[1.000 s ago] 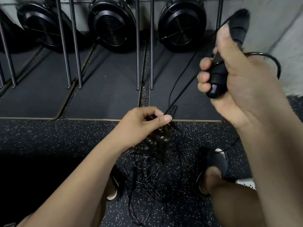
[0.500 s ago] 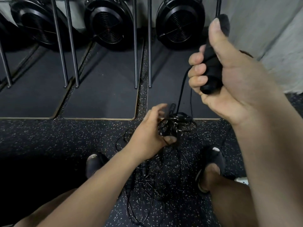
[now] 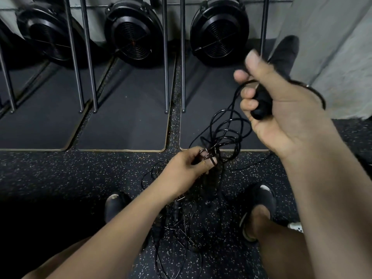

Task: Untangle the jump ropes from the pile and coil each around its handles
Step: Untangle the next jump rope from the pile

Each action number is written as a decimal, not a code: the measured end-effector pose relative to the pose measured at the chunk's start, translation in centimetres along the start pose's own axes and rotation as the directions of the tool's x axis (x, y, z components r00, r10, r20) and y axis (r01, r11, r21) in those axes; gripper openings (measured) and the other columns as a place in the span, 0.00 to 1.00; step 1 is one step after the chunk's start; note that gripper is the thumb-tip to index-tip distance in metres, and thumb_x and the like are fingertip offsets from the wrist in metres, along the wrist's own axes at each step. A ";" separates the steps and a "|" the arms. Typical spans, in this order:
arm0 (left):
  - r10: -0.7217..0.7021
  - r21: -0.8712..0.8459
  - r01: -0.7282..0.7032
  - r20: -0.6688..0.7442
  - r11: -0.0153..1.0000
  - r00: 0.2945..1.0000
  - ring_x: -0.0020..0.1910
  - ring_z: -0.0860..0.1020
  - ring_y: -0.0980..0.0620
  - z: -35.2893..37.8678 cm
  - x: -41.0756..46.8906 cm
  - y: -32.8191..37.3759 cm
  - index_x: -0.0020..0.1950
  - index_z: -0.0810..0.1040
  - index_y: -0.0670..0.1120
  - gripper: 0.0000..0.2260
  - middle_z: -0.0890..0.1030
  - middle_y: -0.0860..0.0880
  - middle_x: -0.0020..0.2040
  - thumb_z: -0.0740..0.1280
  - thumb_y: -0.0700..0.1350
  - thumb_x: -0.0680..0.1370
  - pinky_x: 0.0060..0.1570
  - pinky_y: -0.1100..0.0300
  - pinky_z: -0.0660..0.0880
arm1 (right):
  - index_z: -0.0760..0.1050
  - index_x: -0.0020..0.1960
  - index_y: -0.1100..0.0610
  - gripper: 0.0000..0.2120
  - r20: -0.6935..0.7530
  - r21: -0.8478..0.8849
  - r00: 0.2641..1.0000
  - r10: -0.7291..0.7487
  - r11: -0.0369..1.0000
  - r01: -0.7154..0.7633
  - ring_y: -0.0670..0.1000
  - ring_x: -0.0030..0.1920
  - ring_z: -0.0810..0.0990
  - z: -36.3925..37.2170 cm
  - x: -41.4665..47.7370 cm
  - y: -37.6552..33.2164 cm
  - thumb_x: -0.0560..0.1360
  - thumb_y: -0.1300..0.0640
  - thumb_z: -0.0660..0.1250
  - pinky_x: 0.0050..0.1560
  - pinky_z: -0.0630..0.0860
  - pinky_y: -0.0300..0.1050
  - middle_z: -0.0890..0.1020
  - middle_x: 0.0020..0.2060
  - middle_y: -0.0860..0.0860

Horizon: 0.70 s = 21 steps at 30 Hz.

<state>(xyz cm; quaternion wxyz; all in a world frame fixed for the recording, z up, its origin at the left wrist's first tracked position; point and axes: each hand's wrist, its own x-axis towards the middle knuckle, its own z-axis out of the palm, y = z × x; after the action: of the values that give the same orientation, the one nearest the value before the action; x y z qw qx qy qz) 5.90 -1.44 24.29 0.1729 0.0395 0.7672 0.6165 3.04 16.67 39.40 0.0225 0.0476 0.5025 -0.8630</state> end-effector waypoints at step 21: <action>0.161 -0.287 -0.154 0.003 0.945 0.987 0.46 0.75 0.48 -4.2 -2.5 4.4 0.48 0.73 0.32 0.23 0.76 0.43 0.43 0.76 0.51 0.78 0.53 0.49 0.67 | 0.82 0.55 0.60 0.09 -0.226 -0.543 0.970 -0.093 0.838 -0.047 0.47 0.32 0.80 -6.5 3.5 2.7 0.78 0.58 0.76 0.29 0.71 0.40 0.89 0.39 0.52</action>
<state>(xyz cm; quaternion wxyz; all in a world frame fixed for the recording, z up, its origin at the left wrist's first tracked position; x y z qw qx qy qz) 6.25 -5.05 29.77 0.1373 0.0835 0.6620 0.7321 0.23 21.01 33.47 -0.0371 0.1385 0.7263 -0.6723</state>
